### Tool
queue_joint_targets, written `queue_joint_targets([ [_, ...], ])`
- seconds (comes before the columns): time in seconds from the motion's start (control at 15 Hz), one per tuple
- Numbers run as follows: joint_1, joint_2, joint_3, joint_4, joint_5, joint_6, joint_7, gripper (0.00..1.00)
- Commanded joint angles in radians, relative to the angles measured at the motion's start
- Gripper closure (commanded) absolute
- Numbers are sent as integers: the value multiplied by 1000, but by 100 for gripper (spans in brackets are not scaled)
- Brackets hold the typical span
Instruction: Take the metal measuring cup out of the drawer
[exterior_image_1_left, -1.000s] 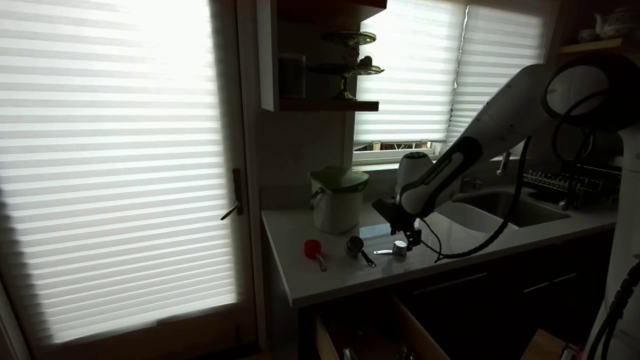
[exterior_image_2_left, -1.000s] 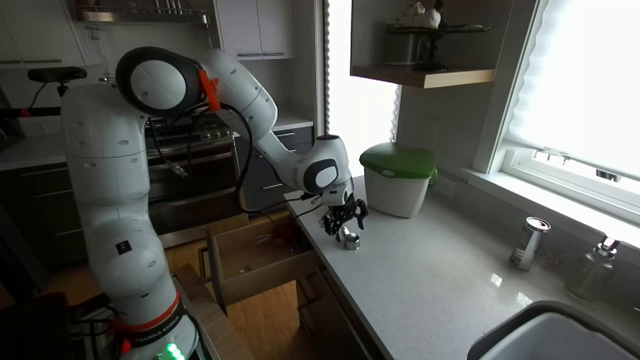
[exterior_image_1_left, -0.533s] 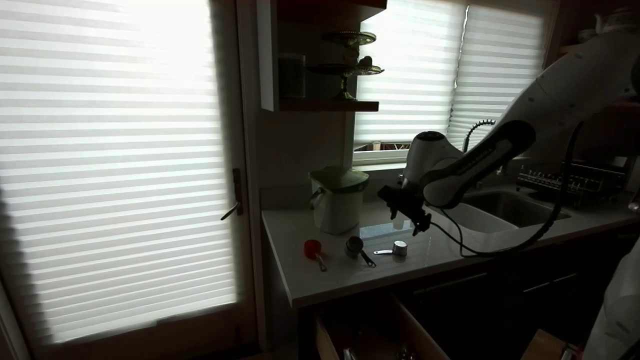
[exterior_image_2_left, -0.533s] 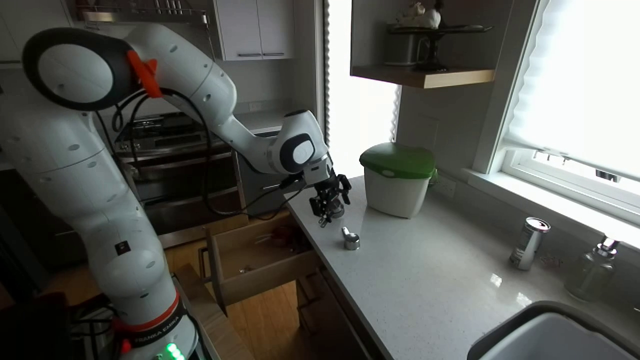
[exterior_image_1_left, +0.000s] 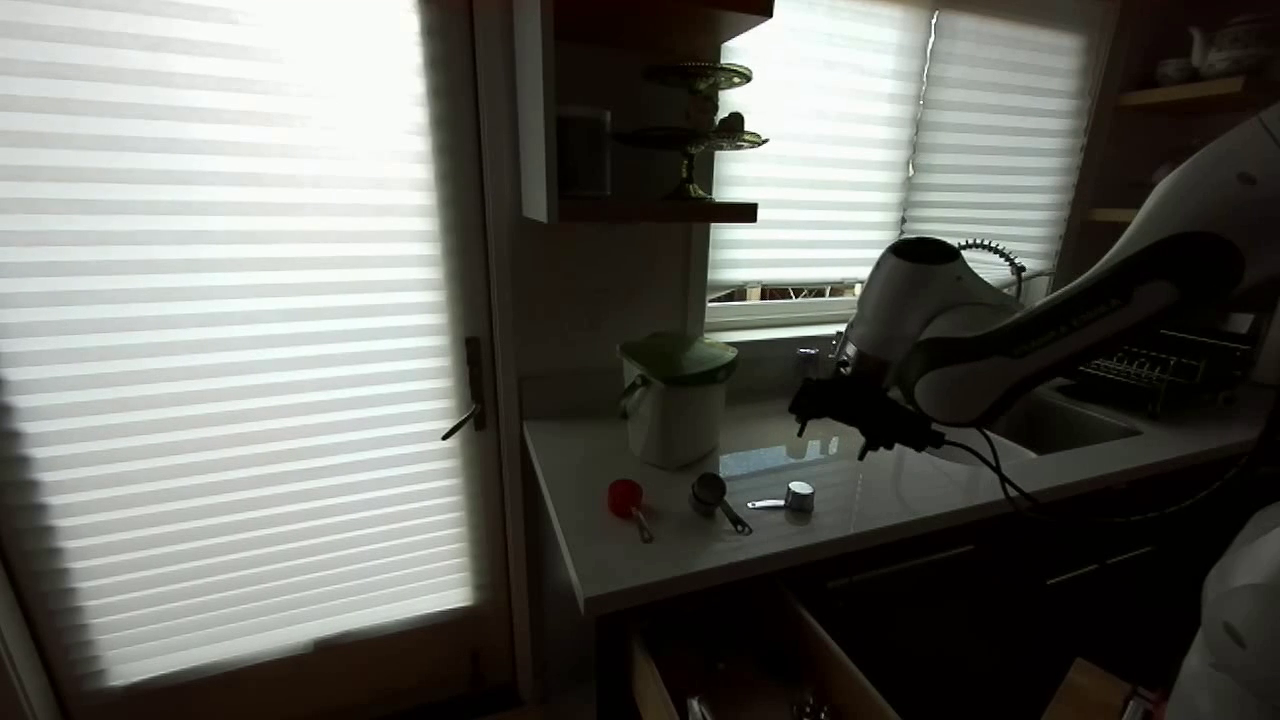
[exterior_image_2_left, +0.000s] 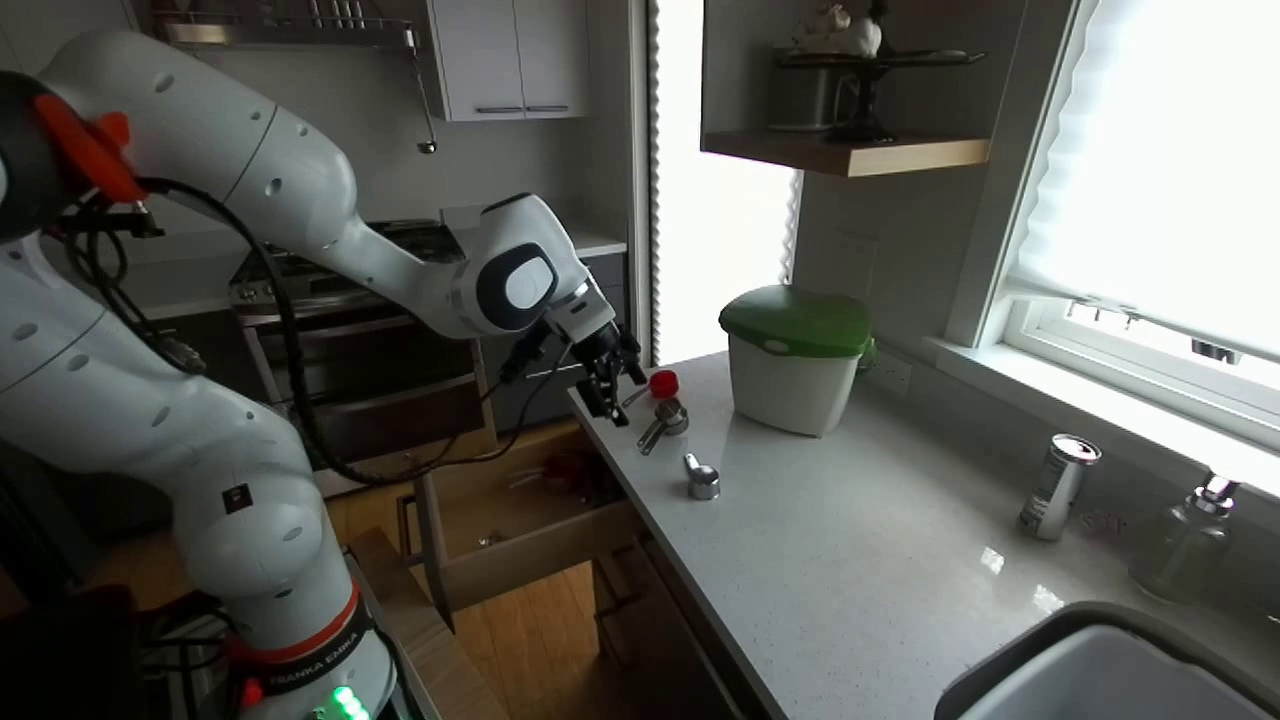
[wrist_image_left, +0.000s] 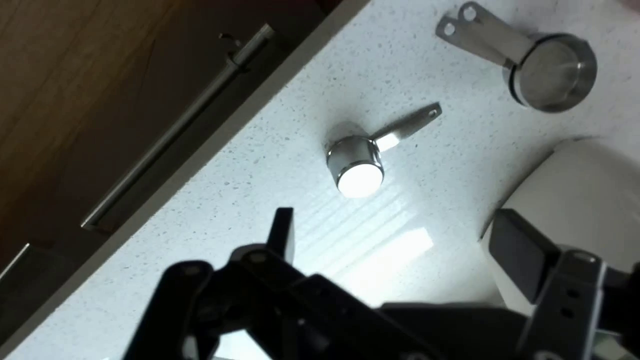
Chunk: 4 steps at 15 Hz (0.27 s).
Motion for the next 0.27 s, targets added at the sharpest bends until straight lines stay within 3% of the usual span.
queue_joint_targets([
  [0.0,0,-23,8,-21,11,0,-40,0],
  [0.2,0,-49,15,-41,16,0,-75,0],
])
